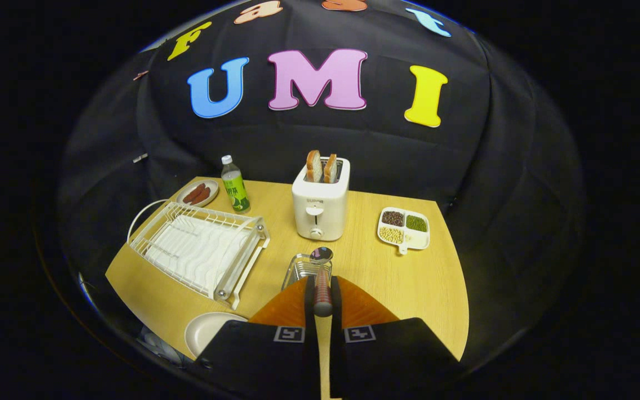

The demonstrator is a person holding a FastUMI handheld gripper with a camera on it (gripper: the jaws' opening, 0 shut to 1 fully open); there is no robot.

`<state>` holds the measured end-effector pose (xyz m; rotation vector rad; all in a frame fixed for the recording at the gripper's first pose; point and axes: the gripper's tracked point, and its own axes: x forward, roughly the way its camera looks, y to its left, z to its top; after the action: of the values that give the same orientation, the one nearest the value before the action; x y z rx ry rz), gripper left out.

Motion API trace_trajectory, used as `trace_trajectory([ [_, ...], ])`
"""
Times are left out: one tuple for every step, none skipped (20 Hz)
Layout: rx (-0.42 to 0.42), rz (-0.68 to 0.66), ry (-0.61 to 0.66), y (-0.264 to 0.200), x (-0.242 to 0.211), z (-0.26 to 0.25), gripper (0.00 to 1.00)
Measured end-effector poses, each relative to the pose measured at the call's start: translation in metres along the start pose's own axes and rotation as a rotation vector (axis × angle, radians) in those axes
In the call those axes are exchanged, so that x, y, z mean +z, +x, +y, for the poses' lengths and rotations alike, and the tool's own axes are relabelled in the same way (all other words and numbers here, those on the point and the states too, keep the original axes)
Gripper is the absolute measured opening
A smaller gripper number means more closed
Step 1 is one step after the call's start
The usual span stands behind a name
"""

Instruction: Take the plate from the dish rack, then take the spoon from the basket and place it into the plate.

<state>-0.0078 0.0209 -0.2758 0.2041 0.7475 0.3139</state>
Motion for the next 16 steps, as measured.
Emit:
trace_trajectory([
  [0.003,-0.018,0.012,-0.011,0.007,0.005,0.11],
  [0.007,-0.033,0.024,-0.020,0.014,0.009,0.11],
  [0.017,-0.042,0.034,-0.031,0.016,0.015,0.11],
  [0.031,-0.044,0.043,-0.042,0.016,0.023,0.11],
  [0.045,-0.044,0.052,-0.051,0.014,0.032,0.11],
  [0.057,-0.036,0.056,-0.059,0.009,0.041,0.11],
  [0.074,-0.025,0.054,-0.066,0.002,0.050,0.11],
  [0.086,-0.013,0.052,-0.071,-0.007,0.059,0.11],
  [0.098,0.004,0.053,-0.078,-0.020,0.069,0.11],
  [0.110,0.022,0.058,-0.082,-0.033,0.080,0.11],
  [0.121,0.050,0.060,-0.085,-0.049,0.089,0.11],
  [0.124,0.075,0.067,-0.086,-0.062,0.095,0.11],
  [0.129,0.098,0.076,-0.086,-0.075,0.103,0.11],
  [0.136,0.121,0.082,-0.084,-0.087,0.110,0.11],
  [0.140,0.141,0.081,-0.082,-0.096,0.116,0.11],
  [0.145,0.159,0.079,-0.081,-0.108,0.122,0.11],
])
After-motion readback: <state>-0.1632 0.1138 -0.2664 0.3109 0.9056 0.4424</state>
